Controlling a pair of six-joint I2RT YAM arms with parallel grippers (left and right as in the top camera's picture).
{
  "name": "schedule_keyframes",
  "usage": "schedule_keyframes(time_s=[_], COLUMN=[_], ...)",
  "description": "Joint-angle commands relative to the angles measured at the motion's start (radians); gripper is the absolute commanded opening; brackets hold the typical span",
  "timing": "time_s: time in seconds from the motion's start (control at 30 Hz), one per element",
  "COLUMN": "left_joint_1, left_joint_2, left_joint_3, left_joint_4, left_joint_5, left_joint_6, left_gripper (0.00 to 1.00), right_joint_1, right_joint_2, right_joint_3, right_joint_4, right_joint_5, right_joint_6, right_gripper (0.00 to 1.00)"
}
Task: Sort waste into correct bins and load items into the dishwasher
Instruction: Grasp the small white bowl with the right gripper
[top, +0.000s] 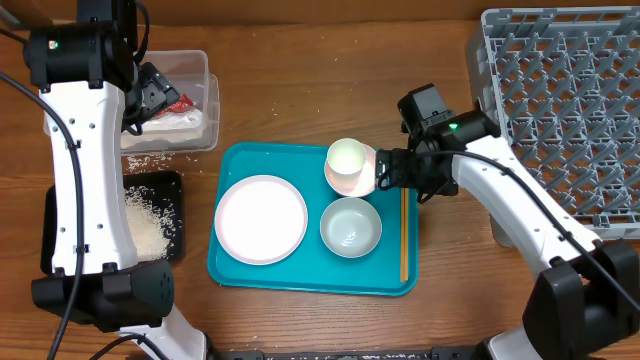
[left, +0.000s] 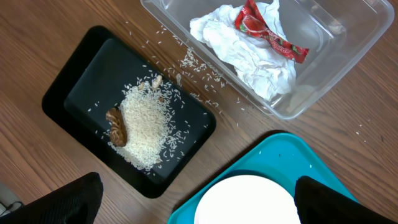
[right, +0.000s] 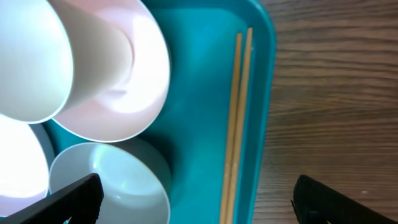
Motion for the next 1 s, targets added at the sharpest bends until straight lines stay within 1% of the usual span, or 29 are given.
schedule_keyframes(time_s=[0.0, 0.1, 0.13, 0.2, 0.27, 0.4, 0.53, 0.63, 0.7, 0.73, 0.8, 0.87, 0.93, 0.97], left_joint_1=[0.002, 0.002, 0.002, 0.002, 0.002, 0.002, 0.002, 0.002, 0.002, 0.002, 0.002, 0.002, 0.002, 0.002], left_joint_2=[0.0, 0.0, 0.0, 0.0, 0.0, 0.0, 0.0, 0.0, 0.0, 0.0, 0.0, 0.0, 0.0, 0.0], left_joint_3=[0.005, 0.005, 0.005, 0.005, 0.005, 0.005, 0.005, 0.005, 0.005, 0.005, 0.005, 0.005, 0.005, 0.005], left_joint_4=[-0.002, -0.002, -0.002, -0.002, -0.002, -0.002, -0.002, -0.002, -0.002, -0.002, -0.002, -0.002, -0.002, -0.002], left_joint_5=[-0.016, -0.016, -0.016, -0.016, -0.016, -0.016, -0.016, -0.016, -0.016, -0.016, -0.016, -0.016, -0.016, -0.016], left_joint_6=[-0.01, -0.01, -0.01, -0.01, -0.01, -0.01, -0.01, -0.01, -0.01, -0.01, -0.01, -0.01, -0.01, -0.01], left_gripper=[1.0, 1.0, 1.0, 1.0, 1.0, 1.0, 1.0, 1.0, 1.0, 1.0, 1.0, 1.0, 1.0, 1.0], right_joint_1=[0.002, 0.002, 0.002, 0.002, 0.002, 0.02, 0.066, 0.13, 0.184, 0.221, 0.29, 0.362, 0.441, 0.468], right_joint_2=[0.011, 0.012, 0.012, 0.011, 0.011, 0.005, 0.001, 0.001, 0.002, 0.002, 0.006, 0.016, 0.038, 0.051], right_joint_3=[0.005, 0.005, 0.005, 0.005, 0.006, 0.007, 0.008, 0.008, 0.007, 0.004, 0.004, 0.004, 0.004, 0.004], right_joint_4=[0.01, 0.013, 0.014, 0.025, 0.042, 0.074, 0.066, 0.023, -0.001, -0.005, -0.004, 0.013, 0.048, 0.063], right_joint_5=[-0.031, -0.031, -0.031, -0.044, -0.105, -0.248, -0.282, -0.299, -0.294, -0.274, -0.18, -0.041, 0.089, 0.126], right_joint_6=[0.008, 0.008, 0.008, 0.008, 0.004, -0.07, -0.082, -0.074, -0.035, 0.009, 0.114, 0.235, 0.335, 0.359], right_gripper=[1.0, 0.99, 0.96, 0.94, 0.91, 0.83, 0.82, 0.8, 0.81, 0.81, 0.81, 0.81, 0.77, 0.76])
